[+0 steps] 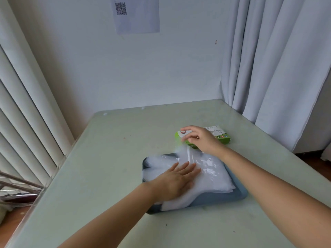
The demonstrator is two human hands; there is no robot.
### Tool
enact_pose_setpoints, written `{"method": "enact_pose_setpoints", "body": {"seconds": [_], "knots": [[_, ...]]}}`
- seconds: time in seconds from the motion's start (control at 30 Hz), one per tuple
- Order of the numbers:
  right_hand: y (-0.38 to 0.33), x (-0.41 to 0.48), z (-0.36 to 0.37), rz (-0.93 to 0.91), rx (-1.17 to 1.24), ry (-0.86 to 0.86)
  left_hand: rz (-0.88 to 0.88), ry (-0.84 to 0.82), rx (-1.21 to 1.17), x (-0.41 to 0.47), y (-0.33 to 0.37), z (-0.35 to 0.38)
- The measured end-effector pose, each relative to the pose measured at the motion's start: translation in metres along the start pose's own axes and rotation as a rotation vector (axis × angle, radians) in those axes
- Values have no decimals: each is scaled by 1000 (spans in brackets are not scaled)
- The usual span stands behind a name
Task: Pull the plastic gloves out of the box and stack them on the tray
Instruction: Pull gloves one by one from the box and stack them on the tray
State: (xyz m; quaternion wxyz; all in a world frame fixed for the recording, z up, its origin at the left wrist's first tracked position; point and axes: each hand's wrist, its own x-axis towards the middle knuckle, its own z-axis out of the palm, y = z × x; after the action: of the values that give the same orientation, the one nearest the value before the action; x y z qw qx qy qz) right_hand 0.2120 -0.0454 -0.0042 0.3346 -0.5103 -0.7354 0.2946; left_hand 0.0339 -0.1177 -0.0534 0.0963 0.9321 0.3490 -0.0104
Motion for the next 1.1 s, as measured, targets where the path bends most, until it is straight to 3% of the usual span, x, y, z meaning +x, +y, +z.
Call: {"method": "enact_pose_setpoints", "body": {"seconds": [0.1,0.23,0.37,0.67,0.77,0.9,1.0,1.1], "knots": [[-1,-18,10,-80,-210,146,-54,-60,32,4,-7,-5],[2,-62,31,-221,-415,-153,-85,-80,-7,3,-11,-10],[21,-89,16,-74,-639,-487,-165,-82,-6,5,-11,-4],[16,-101,-20,188,-962,-536,-307,45,60,3,-11,10],[10,-96,-31,200,-944,-567,-310,46,64,2,-11,9],[2,-81,-48,204,-769,-508,-334,129,-77,0,-9,1],[-1,-62,-63,185,-533,-322,-388,265,-151,5,-9,-16],[7,-32,-75,92,-515,-102,-414,248,-84,15,-13,-36]]}}
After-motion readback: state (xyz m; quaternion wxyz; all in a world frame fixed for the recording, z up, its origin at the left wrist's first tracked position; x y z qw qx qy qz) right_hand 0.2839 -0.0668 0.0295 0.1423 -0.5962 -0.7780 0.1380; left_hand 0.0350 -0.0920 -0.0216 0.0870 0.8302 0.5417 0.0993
